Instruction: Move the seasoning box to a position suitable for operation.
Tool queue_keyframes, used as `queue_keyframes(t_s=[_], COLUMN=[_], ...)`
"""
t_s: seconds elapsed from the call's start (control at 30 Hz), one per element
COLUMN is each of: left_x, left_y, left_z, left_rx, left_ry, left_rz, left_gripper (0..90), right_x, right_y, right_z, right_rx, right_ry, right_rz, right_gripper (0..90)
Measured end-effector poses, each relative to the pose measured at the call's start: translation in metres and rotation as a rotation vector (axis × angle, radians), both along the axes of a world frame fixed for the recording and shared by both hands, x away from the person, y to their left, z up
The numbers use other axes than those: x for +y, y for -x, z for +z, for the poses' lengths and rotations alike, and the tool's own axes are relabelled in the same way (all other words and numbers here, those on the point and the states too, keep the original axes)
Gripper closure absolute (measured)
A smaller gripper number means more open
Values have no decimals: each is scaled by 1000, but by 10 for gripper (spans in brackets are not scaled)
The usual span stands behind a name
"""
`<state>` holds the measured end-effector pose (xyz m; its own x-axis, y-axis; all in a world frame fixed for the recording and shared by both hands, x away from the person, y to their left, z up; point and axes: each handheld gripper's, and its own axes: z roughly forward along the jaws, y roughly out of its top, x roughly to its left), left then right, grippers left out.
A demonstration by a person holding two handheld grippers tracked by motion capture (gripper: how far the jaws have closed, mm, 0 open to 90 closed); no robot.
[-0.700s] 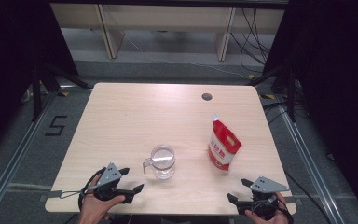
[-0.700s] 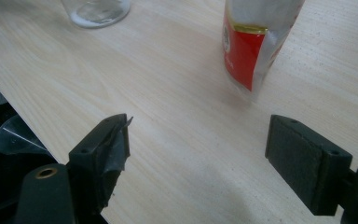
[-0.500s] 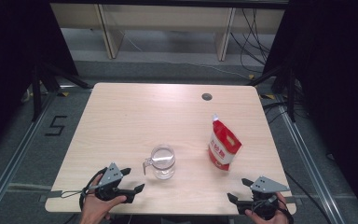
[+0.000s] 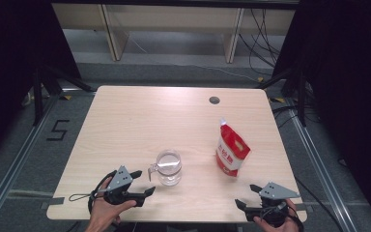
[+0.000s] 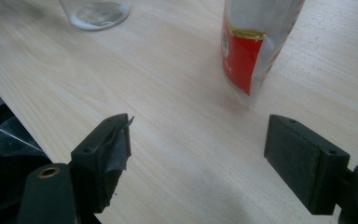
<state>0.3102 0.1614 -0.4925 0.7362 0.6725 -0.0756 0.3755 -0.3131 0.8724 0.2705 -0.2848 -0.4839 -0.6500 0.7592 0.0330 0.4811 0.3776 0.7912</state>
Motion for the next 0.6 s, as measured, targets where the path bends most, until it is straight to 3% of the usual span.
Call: queue_keyframes(t_s=[0.1, 0.23, 0.3, 0.33, 0.43, 0.5, 0.57, 0.6], left_x=[-4, -10, -12, -15, -14, -13, -9, -8], left_y=[-5, -12, -12, -16, -20, -21, -22, -22], left_z=[2, 1, 0, 0, 1, 1, 2, 2], left_rx=[-27, -30, -21, -46, -64, -67, -80, -69], left_ry=[-22, -26, -17, -37, -57, -33, -41, -28], left_rz=[-12, -10, -6, -7, -4, 15, 15, 11], left_gripper=[279, 346, 418, 463, 558, 633, 692, 705], right_x=[1, 1, 1, 0, 0, 1, 1, 1], right_y=[-1, -1, -1, -1, -1, -1, -1, -1], right_z=[-1, 0, -1, -1, -1, -1, -1, -1], right_rx=[11, 1, 2, 2, 5, 10, 0, 14], right_ry=[-11, 4, -3, -6, -3, -1, 7, 3], right_rz=[13, 5, 10, 16, 18, 25, 22, 14], right_gripper=[238, 240, 240, 242, 244, 248, 248, 248])
